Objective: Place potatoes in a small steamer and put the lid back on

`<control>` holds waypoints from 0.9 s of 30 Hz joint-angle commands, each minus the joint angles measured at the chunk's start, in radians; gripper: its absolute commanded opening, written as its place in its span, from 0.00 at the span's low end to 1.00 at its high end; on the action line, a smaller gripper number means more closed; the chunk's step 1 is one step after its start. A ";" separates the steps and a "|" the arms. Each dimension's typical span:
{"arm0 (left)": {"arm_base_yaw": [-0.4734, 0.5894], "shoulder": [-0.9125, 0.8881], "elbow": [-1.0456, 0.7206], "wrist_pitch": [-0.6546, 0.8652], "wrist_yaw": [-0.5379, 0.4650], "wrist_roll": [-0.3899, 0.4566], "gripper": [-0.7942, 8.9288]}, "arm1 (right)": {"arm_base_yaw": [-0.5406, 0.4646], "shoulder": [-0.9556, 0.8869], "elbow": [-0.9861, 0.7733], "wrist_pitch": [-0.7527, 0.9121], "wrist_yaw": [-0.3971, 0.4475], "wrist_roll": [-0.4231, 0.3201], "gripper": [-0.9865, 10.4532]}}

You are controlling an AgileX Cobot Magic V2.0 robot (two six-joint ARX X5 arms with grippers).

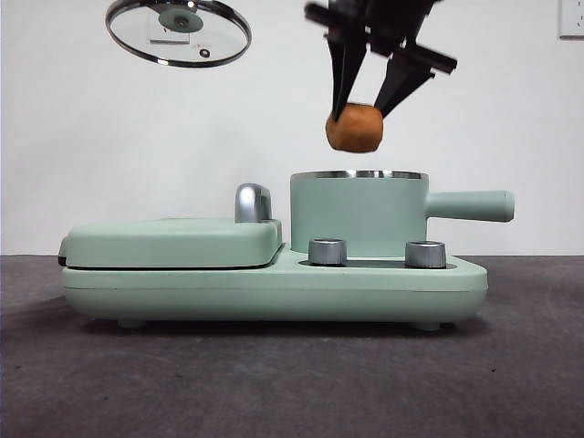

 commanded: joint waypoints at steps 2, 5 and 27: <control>-0.003 0.017 0.035 0.023 0.005 -0.015 0.20 | -0.024 0.103 0.111 -0.010 -0.003 -0.024 0.21; -0.003 0.018 0.035 0.023 0.005 -0.015 0.20 | -0.041 0.151 0.135 -0.014 -0.004 -0.025 0.21; -0.003 0.022 0.035 0.026 0.005 -0.017 0.20 | -0.048 0.238 0.165 -0.119 -0.031 -0.072 0.43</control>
